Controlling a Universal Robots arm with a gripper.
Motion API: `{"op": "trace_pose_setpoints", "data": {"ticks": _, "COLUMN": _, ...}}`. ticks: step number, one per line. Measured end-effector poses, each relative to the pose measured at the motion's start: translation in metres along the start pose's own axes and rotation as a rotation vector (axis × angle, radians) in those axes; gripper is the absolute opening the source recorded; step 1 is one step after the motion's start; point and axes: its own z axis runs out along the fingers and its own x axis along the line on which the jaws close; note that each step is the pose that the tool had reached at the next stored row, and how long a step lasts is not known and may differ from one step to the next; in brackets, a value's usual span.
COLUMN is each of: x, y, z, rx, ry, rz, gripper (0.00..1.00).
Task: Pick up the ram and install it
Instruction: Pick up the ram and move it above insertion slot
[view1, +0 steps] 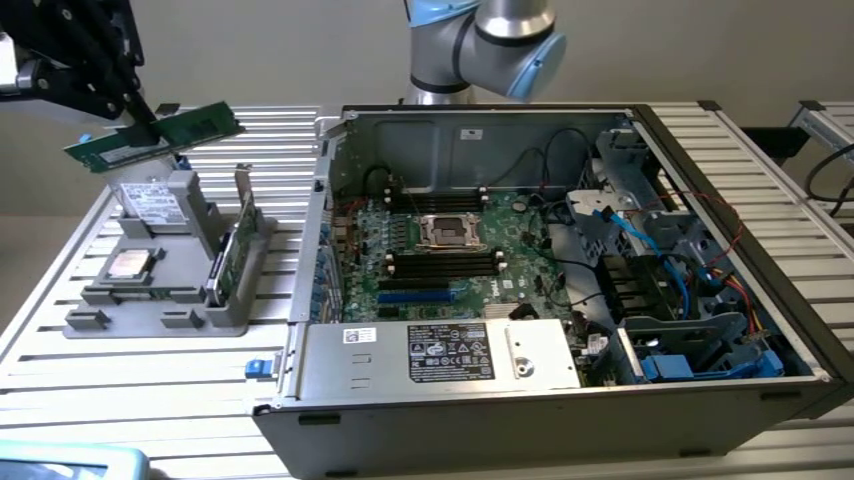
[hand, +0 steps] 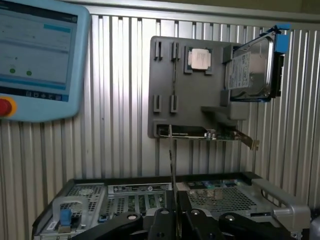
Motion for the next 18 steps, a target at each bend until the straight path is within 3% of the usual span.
{"op": "trace_pose_setpoints", "data": {"ticks": 4, "x": 0.0, "y": -0.0178, "z": 0.0003, "rx": -0.0002, "ry": -0.0225, "rz": 0.002, "gripper": 0.15}}
{"op": "trace_pose_setpoints", "data": {"ticks": 6, "x": 0.001, "y": -0.0257, "z": 0.0008, "rx": -0.0004, "ry": -0.0305, "rz": 0.003, "gripper": 0.15}}
{"op": "trace_pose_setpoints", "data": {"ticks": 8, "x": 0.002, "y": -0.0301, "z": 0.0011, "rx": -0.0017, "ry": -0.0317, "rz": 0.003, "gripper": 0.15}}
{"op": "trace_pose_setpoints", "data": {"ticks": 11, "x": 0.002, "y": -0.0302, "z": 0.0013, "rx": -0.0019, "ry": -0.0315, "rz": 0.003, "gripper": 0.15}}
{"op": "trace_pose_setpoints", "data": {"ticks": 12, "x": 0.002, "y": -0.0305, "z": 0.0015, "rx": -0.0073, "ry": -0.0315, "rz": 0.004, "gripper": 0.15}}
{"op": "trace_pose_setpoints", "data": {"ticks": 14, "x": 0.002, "y": -0.0308, "z": 0.0018, "rx": -0.0337, "ry": -0.0308, "rz": 0.008, "gripper": 0.15}}
{"op": "trace_pose_setpoints", "data": {"ticks": 15, "x": 0.003, "y": -0.0308, "z": 0.002, "rx": -0.0426, "ry": -0.0307, "rz": 0.011, "gripper": 0.15}}
{"op": "trace_pose_setpoints", "data": {"ticks": 17, "x": 0.003, "y": -0.0309, "z": 0.0023, "rx": -0.0538, "ry": -0.0286, "rz": 0.018, "gripper": 0.15}}
{"op": "trace_pose_setpoints", "data": {"ticks": 18, "x": 0.003, "y": -0.0311, "z": 0.0025, "rx": -0.0563, "ry": -0.0272, "rz": 0.021, "gripper": 0.15}}
